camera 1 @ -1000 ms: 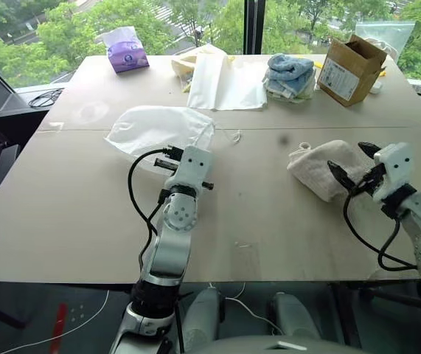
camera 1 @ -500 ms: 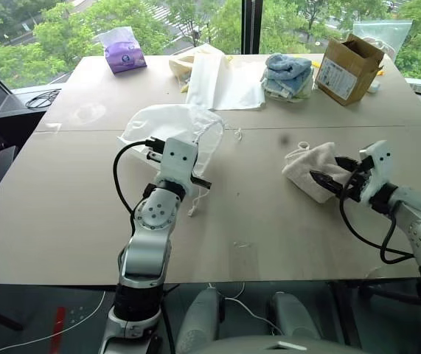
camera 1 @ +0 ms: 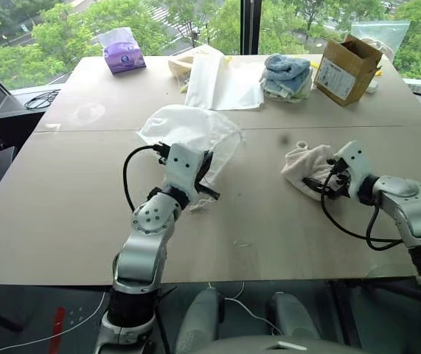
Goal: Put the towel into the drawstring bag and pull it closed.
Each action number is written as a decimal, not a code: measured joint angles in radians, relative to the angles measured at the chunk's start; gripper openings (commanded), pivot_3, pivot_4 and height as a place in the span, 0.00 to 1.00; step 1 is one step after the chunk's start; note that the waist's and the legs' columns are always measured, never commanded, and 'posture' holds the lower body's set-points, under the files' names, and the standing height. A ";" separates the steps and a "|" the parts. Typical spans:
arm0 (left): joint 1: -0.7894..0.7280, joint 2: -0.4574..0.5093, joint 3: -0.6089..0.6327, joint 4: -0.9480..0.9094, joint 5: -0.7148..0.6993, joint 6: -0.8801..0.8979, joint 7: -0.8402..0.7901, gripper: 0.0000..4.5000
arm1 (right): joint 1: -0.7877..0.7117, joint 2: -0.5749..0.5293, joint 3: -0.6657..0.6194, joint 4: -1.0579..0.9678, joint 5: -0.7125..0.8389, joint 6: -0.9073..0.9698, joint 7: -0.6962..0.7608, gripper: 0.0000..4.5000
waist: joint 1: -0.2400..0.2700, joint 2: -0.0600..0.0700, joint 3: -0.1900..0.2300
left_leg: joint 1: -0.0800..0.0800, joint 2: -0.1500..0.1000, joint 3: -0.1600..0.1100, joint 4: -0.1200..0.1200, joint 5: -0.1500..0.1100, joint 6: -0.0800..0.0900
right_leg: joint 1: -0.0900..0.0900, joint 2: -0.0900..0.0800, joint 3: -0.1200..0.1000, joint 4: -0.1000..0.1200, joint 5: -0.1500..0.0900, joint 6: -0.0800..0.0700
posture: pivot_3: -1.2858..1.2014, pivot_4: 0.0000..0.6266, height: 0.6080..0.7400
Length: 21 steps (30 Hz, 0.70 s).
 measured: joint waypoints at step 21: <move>-0.102 0.092 0.122 0.100 -0.156 0.016 -0.052 0.00 | -0.111 0.012 -0.039 0.072 0.028 0.313 0.023 0.33 | 0.005 -0.011 -0.007 | 0.001 0.000 -0.003 0.000 0.000 0.000 | 0.002 0.000 -0.004 -0.001 0.000 0.000 | 0.52 0.24 1.00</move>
